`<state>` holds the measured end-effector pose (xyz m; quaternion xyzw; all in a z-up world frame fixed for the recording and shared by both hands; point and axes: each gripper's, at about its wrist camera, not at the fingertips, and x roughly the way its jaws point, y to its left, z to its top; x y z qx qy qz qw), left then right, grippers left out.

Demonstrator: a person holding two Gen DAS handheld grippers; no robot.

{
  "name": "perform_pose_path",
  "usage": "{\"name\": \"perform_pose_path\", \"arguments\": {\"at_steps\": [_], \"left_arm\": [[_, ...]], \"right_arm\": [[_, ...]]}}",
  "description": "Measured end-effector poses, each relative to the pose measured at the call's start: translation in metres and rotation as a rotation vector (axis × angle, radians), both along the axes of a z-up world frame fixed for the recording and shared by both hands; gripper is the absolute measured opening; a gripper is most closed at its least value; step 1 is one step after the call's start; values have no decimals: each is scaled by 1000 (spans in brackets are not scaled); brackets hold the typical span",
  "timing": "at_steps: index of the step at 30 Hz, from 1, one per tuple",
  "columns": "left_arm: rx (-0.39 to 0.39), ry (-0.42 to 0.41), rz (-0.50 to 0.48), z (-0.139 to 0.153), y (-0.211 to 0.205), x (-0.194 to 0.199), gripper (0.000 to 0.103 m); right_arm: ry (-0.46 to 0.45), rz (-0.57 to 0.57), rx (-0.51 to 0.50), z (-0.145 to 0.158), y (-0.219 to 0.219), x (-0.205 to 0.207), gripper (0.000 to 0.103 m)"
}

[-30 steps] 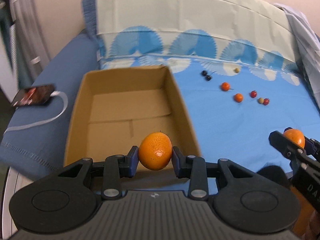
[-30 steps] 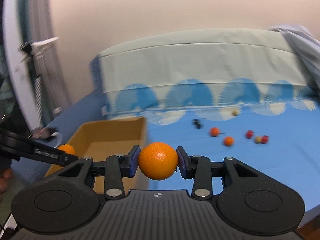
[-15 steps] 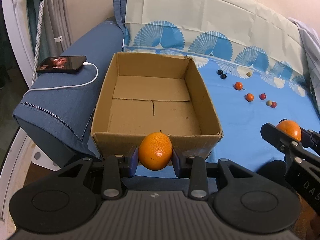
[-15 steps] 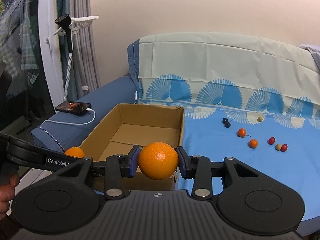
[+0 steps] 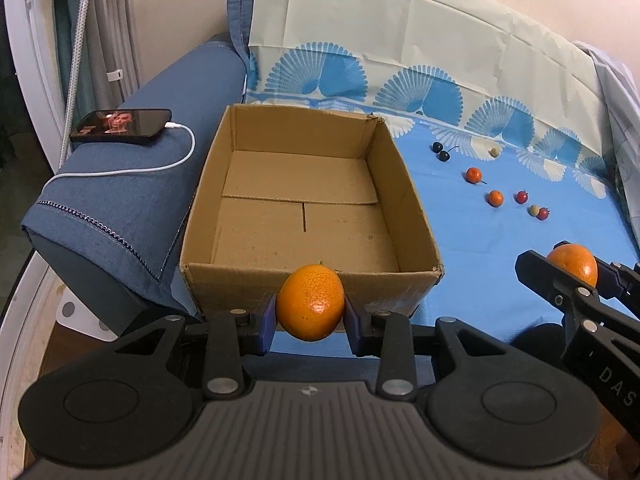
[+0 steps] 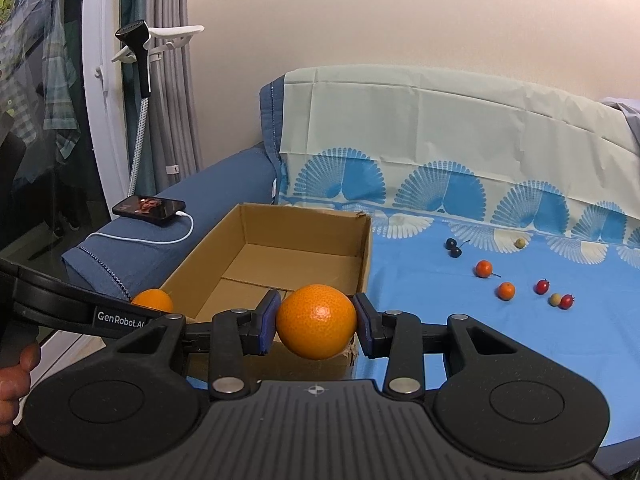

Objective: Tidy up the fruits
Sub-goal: 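Carry both held oranges over the cardboard box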

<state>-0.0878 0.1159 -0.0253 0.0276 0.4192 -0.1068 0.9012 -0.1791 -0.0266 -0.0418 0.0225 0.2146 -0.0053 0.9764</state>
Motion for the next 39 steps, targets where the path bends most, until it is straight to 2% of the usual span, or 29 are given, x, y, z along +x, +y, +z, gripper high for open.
{"name": "perform_pose_path", "arguments": {"at_steps": [12, 22, 39], "left_arm": [[5, 16, 2, -6, 0, 6, 39], [19, 35, 25, -16, 4, 31, 39], [50, 88, 75, -48, 5, 116, 39]], "right_arm": [[20, 0, 12, -4, -4, 7, 41], [65, -6, 9, -13, -6, 31, 41], [160, 3, -17, -48, -1, 124, 41]]}}
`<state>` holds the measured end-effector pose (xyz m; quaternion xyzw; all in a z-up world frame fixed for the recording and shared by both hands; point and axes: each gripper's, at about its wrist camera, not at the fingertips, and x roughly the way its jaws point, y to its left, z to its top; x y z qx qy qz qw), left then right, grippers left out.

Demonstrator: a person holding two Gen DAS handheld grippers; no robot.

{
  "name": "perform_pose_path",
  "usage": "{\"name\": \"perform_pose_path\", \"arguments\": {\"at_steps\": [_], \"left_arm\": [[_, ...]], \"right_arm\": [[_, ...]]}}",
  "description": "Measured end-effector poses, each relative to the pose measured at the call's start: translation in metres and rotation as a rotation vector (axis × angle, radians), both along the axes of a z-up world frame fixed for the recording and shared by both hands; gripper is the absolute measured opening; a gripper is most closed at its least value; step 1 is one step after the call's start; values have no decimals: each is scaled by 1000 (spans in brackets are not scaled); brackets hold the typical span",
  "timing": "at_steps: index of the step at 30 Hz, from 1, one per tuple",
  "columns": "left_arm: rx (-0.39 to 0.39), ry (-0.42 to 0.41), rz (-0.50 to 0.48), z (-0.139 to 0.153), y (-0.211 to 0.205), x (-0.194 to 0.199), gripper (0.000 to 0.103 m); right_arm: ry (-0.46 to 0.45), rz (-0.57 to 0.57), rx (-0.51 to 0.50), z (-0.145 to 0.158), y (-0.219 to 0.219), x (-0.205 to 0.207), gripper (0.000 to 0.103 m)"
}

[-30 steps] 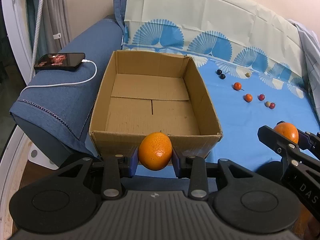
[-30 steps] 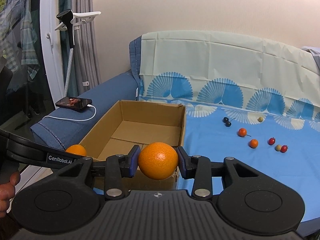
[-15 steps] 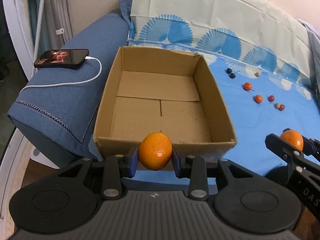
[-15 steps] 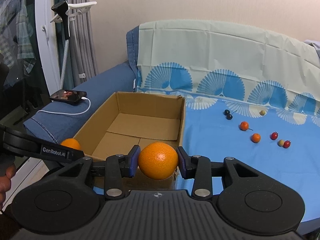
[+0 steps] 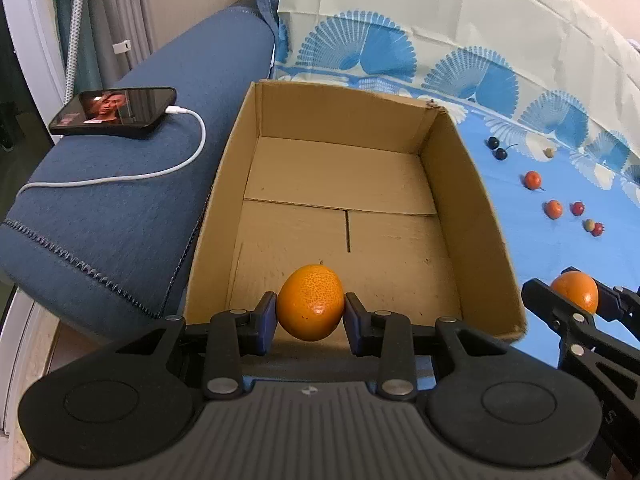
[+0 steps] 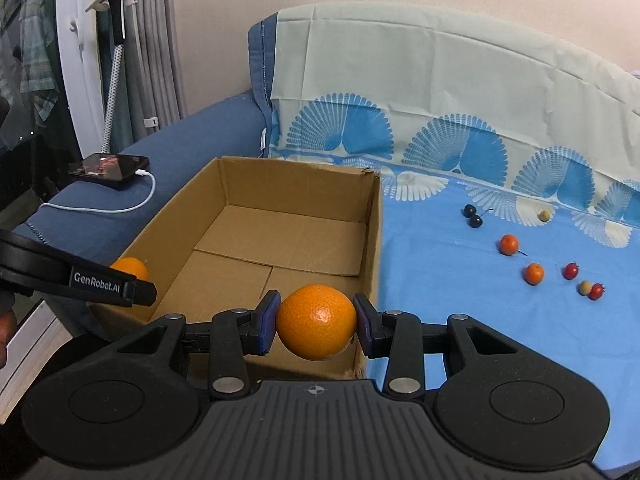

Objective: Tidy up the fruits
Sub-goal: 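Carry both held oranges over the cardboard box, then open the left tool to drop its orange while the right tool releases its orange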

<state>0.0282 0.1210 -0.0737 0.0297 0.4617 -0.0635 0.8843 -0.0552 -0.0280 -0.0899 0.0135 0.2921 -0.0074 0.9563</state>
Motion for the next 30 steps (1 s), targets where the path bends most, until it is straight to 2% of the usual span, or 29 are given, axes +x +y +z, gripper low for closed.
{"name": "perform_pose_path", "arguments": {"at_steps": [8, 15, 22, 30], "left_arm": [[23, 43, 5, -25, -5, 38, 39], [51, 100, 4, -53, -9, 56, 39], [79, 144, 5, -77, -7, 65, 39], [98, 176, 6, -91, -8, 69, 39]], "right_arm": [[48, 4, 0, -21, 2, 46, 41], [110, 21, -2, -45, 8, 72, 41], [172, 39, -10, -65, 9, 83, 41], [207, 40, -18, -75, 7, 87, 41]]}}
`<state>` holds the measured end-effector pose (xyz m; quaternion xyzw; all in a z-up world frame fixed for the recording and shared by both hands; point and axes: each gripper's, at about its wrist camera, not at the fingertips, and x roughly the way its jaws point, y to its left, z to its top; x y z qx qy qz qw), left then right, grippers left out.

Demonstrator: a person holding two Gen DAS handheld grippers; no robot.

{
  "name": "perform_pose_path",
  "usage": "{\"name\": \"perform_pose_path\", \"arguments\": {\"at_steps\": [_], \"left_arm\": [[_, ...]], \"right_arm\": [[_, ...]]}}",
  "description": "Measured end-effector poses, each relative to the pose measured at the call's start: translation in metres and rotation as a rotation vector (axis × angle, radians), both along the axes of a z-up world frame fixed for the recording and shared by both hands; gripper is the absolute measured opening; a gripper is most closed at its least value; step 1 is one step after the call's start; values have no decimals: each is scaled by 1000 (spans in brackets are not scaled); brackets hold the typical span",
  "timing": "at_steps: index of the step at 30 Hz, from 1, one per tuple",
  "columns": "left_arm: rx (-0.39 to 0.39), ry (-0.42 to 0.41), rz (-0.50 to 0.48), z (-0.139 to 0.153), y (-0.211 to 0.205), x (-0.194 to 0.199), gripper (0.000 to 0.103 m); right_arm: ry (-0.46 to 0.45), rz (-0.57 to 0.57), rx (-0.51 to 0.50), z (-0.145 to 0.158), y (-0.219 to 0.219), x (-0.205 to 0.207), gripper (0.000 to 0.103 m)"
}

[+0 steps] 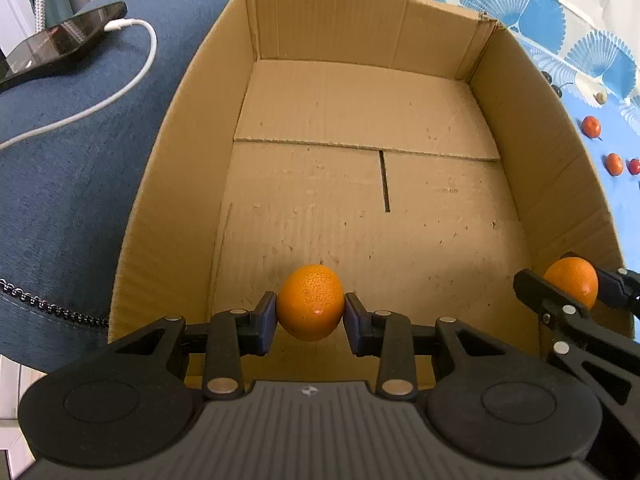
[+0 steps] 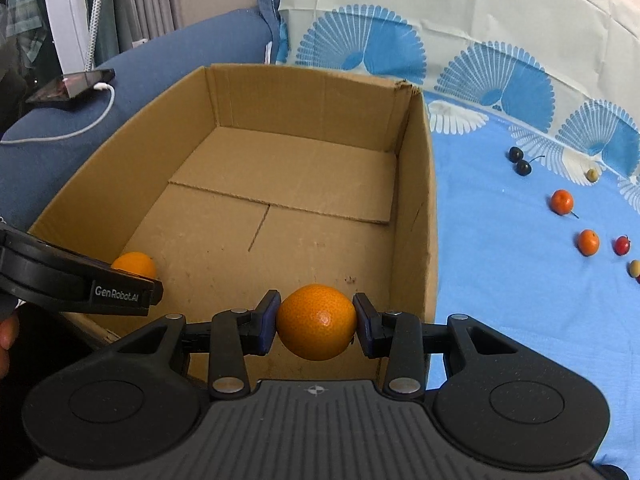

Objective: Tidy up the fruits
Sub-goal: 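Open the left tool to drop its orange while the right tool releases its orange, then lift both open tools up and away from the box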

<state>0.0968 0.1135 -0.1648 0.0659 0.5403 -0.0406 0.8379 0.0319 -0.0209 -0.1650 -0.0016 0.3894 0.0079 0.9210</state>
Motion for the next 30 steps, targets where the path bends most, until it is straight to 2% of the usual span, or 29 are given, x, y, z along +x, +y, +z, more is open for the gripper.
{"name": "perform_pose_path", "arguments": {"at_steps": [2, 3, 4, 5, 6, 8, 10, 14, 17, 20, 24, 30], "left_arm": [[-4, 2, -8, -2, -1, 1, 39], [-11, 0, -12, -1, -1, 1, 44], [-17, -7, -20, 1, -1, 0, 65], [-18, -22, -25, 5, -2, -1, 79], [-11, -54, -28, 10, -4, -3, 92], [53, -135, -22, 19, -8, -8, 102], [77, -163, -41, 26, -10, -10, 103], [55, -170, -40, 42, -8, -17, 103], [59, -190, -38, 56, -5, -31, 103], [53, -201, -23, 66, -1, -53, 103], [49, -204, -50, 76, 1, -86, 103], [12, -241, 8, 90, 5, -134, 103]], "right_arm": [[-4, 7, -4, 0, 1, 0, 41], [-2, 12, -3, 0, 0, 0, 41], [1, 15, 0, 1, 1, 1, 41], [-2, 14, 2, 2, 0, 1, 44], [-10, 8, -1, 4, 0, 0, 53], [-44, -13, -24, 12, -1, -2, 59], [-70, -3, -27, 22, -3, -6, 72], [-123, 20, -41, 42, -1, -21, 84], [-143, 33, -39, 54, 3, -37, 87], [-127, 36, 1, 64, 5, -57, 89], [-114, 34, 41, 74, 7, -86, 95], [-197, 13, 27, 92, 11, -131, 98]]}}
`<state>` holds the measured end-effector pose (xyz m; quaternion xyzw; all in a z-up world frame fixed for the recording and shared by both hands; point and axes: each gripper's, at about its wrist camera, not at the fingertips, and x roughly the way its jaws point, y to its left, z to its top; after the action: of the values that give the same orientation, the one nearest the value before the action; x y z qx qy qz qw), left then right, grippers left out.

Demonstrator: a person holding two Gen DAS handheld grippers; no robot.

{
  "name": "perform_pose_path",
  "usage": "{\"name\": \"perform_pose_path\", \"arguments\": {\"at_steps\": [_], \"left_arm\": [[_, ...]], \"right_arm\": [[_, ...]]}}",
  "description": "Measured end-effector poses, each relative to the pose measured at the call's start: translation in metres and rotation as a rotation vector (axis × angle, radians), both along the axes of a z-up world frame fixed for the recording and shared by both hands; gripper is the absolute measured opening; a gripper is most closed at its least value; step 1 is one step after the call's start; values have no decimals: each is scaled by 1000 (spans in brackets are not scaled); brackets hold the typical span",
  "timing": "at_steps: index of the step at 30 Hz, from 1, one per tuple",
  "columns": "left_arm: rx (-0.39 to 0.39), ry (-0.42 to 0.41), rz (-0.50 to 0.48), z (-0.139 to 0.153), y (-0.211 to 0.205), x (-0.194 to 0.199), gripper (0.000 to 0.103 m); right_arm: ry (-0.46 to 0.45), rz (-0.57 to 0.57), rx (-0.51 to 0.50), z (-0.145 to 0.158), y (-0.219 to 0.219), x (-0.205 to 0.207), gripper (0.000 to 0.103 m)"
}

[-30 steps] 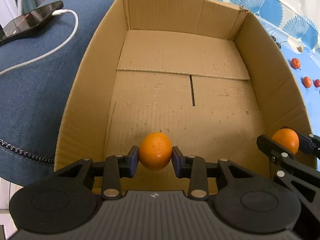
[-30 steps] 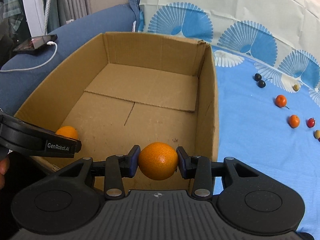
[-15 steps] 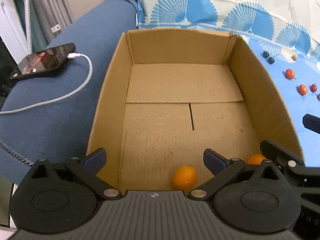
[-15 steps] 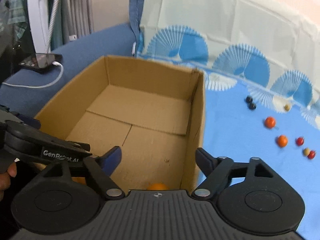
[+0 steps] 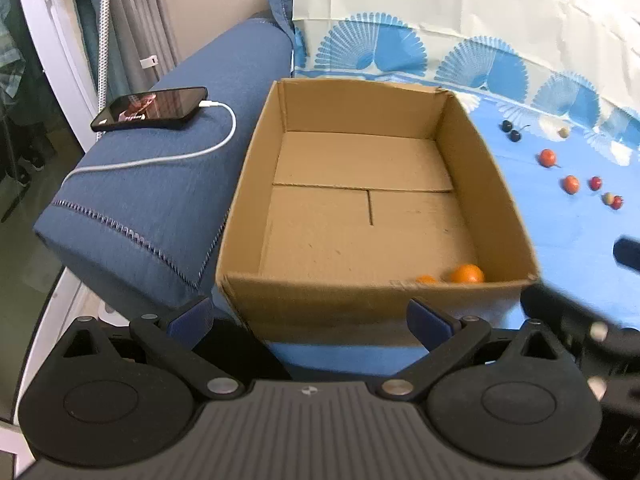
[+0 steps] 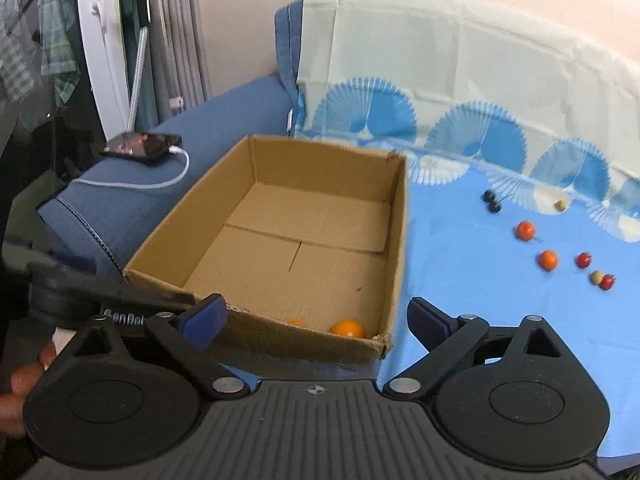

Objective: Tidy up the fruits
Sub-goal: 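Lift both open tools up and away from the box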

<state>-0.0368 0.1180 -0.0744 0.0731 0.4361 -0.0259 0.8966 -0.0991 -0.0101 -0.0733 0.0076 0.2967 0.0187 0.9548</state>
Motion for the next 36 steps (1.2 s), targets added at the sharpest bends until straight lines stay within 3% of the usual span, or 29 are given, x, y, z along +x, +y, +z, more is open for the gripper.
{"name": "perform_pose_path", "arguments": {"at_steps": [10, 22, 36], "left_arm": [[19, -110, 18, 31, -1, -41, 103], [18, -166, 32, 54, -1, -77, 103], [27, -184, 15, 62, -4, -82, 103]], "right_arm": [[-132, 9, -21, 24, 5, -50, 100], [-193, 2, 3, 39, 7, -80, 102], [-205, -20, 22, 41, 2, -91, 102]]}}
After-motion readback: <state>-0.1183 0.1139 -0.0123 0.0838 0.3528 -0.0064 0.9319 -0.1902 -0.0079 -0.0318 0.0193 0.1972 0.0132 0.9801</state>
